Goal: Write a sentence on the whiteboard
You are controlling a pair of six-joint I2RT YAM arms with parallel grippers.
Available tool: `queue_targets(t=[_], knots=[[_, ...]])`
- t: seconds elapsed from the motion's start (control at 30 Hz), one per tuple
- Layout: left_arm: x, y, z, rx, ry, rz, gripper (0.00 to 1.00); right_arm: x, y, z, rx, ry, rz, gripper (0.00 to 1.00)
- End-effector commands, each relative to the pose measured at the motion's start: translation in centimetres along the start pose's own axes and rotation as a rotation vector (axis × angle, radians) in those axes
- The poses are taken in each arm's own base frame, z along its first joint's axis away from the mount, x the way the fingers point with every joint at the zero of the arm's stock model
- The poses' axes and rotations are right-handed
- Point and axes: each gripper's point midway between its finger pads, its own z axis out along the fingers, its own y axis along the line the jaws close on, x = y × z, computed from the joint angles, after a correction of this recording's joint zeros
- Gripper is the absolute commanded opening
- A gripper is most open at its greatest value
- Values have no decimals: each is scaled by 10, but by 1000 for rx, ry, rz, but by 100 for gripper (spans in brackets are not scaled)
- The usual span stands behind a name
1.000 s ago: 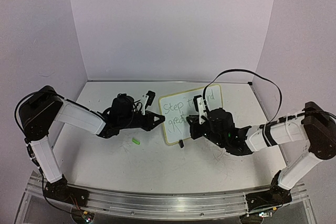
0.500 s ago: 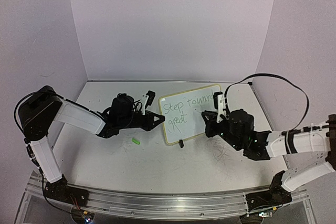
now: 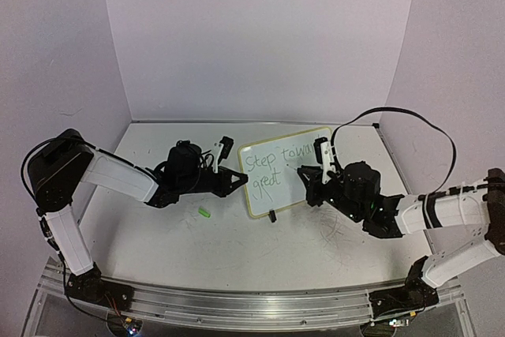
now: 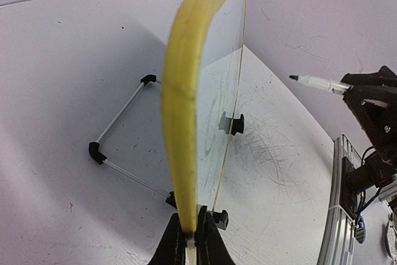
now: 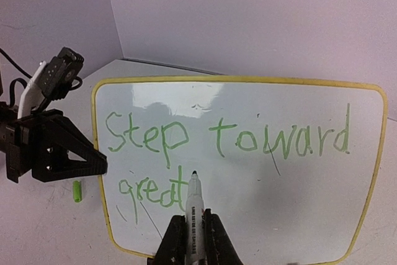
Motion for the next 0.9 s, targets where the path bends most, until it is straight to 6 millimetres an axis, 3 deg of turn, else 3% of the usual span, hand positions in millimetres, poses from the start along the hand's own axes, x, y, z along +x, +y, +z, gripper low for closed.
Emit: queue_targets(t=[0.0,0.13,0.4,0.87], knots=[[-14,3,-6,-37,-39,35,0,-6,12,6,-55,-29,-6,0],[-13,3,-7,-38,-36,31,0,6,9,10,-37,2,-36,0],[-10,4,-6,-40,-29,21,0,11,19,11,-88,16,-43,0],[-10,5,-6,-43,-29,16,0,11,5,6,-17,-8,-9,0]])
